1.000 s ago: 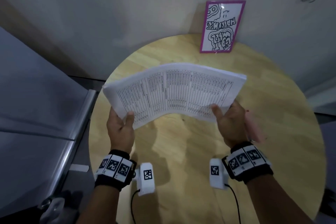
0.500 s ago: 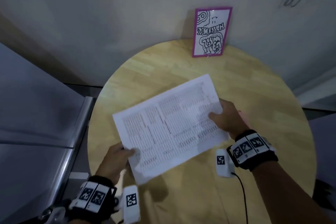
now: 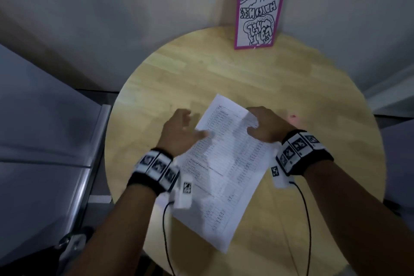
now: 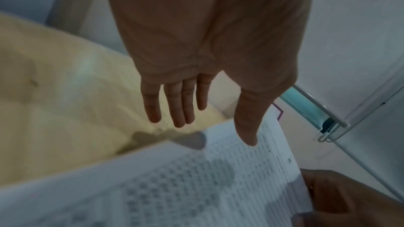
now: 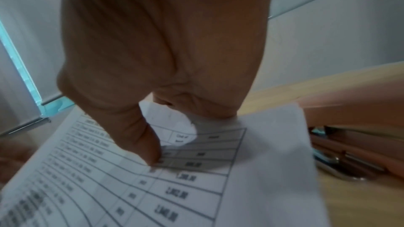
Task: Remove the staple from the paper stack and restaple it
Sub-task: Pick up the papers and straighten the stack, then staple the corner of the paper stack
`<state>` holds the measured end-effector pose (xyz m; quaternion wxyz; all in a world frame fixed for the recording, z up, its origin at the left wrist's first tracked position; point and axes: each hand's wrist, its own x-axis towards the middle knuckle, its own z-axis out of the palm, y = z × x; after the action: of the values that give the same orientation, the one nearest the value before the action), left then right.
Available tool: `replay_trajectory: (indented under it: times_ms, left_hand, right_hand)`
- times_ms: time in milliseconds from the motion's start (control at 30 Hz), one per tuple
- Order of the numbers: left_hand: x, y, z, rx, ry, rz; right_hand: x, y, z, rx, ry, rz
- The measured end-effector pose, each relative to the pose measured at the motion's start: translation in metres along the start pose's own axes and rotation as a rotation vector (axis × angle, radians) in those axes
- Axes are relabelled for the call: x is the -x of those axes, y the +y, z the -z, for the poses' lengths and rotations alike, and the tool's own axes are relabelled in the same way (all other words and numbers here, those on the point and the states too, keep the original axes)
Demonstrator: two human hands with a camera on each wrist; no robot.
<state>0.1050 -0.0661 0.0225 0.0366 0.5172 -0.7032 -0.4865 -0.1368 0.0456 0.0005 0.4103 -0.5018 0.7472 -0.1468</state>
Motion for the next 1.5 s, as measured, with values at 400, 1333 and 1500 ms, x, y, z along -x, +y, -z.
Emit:
replay_trajectory:
  times_ms: [400, 1333, 1500]
  left_hand:
    - [-0.036, 0.015, -0.048, -0.042, -0.074, 0.009]
    - [-0.039, 0.027, -0.074, -0.264, -0.017, 0.133]
    - [-0.030, 0.025, -0.068, -0.198, -0.033, 0.084]
  right_hand:
    - [0.002, -0.006, -0.011, 0.016, 0.011, -0.041]
    - [0.014, 0.039, -0.016, -0.012, 0.759, -0.404]
    - [0.022, 0.014, -0.001, -0.211, 0.886, -0.085]
